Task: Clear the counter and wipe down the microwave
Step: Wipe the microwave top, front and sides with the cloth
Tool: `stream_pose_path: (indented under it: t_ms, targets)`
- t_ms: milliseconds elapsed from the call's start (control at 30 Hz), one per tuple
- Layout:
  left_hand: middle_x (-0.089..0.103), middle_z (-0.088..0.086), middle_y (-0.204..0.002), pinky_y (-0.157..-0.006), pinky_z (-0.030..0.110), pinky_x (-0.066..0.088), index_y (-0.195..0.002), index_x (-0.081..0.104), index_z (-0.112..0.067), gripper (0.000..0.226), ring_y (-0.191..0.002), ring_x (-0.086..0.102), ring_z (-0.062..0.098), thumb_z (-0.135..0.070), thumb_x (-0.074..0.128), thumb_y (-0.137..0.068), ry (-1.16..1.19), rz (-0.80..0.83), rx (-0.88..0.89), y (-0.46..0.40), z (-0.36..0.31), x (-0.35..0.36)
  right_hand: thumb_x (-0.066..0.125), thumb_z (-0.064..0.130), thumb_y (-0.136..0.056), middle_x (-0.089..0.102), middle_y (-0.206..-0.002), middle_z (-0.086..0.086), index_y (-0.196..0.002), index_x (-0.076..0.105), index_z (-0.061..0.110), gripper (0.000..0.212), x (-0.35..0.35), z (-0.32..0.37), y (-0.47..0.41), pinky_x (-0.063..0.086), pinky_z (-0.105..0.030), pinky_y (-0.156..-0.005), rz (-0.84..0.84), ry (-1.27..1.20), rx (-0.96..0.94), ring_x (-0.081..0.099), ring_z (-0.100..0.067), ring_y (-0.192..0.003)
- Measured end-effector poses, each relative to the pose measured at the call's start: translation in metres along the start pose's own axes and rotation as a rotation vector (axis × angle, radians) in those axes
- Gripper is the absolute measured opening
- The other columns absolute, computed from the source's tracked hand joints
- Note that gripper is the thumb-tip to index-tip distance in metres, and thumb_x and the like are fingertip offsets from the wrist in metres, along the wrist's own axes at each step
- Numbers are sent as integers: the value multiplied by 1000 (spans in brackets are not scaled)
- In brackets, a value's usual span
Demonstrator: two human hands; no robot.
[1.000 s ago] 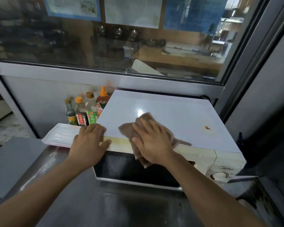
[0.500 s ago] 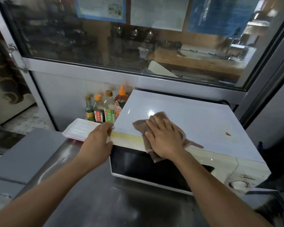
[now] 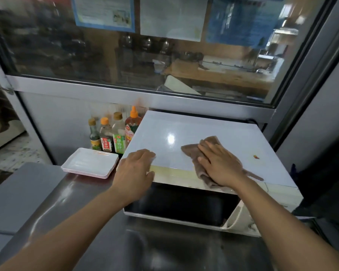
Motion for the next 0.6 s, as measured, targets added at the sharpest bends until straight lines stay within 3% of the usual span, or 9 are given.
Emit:
stream_pose_path:
  t_ms: [100,233,333,400,500,600]
  targets:
    - [50,-6,-131,-96,35,35,-122,53,-23,36,-123,41,20,-24,56,-87,-62,24,-8,-3,-9,9,17,52,-97,-3,-159,11,-151,7,31,59,-1,-12,5,8,-42,-118,18,17,135,1,-21,-147]
    - [52,-9,-129,-97,36,33,-117,56,-24,30,-122,41,18,-30,53,-89,-112,32,-35,-4,-12,9,21,58,-94,-4,-159,12,-151,6,31,65,0,-6,18,10,-43,-118,56,-20,61,3,-22,-146]
    - [55,-8,-127,-98,36,34,-116,59,-23,29,-121,43,19,-31,53,-89,-97,24,-32,-9,-22,8,38,46,-95,26,-152,4,-146,26,25,56,-17,-18,25,30,-41,-109,-64,-297,46,29,-24,-137]
    - [57,-5,-124,-96,34,35,-114,62,-23,29,-118,44,20,-34,54,-88,-45,8,-48,-16,-36,9,44,39,-95,35,-147,-4,-142,33,19,53,-29,-35,26,33,-40,-106,-165,-402,172,34,-26,-133]
    - [57,-1,-118,-91,35,36,-108,67,-25,31,-114,44,21,-43,52,-88,-46,-4,-66,-29,-60,15,46,48,-91,45,-138,-10,-132,46,14,53,-38,-61,26,35,-39,-95,-150,-208,406,39,-32,-126]
    - [57,1,-113,-88,35,37,-105,69,-25,36,-112,45,22,-49,48,-89,-130,56,-77,-44,-82,26,50,60,-84,50,-124,-11,-109,59,15,52,-36,-65,23,34,-37,-84,-79,-123,415,42,-32,-117]
Point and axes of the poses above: each hand's wrist, its own y-axis away from the middle knuckle, its own x-axis out of the palm, z = x × y, the point moved 3 cm from there along -y, towards the middle knuckle
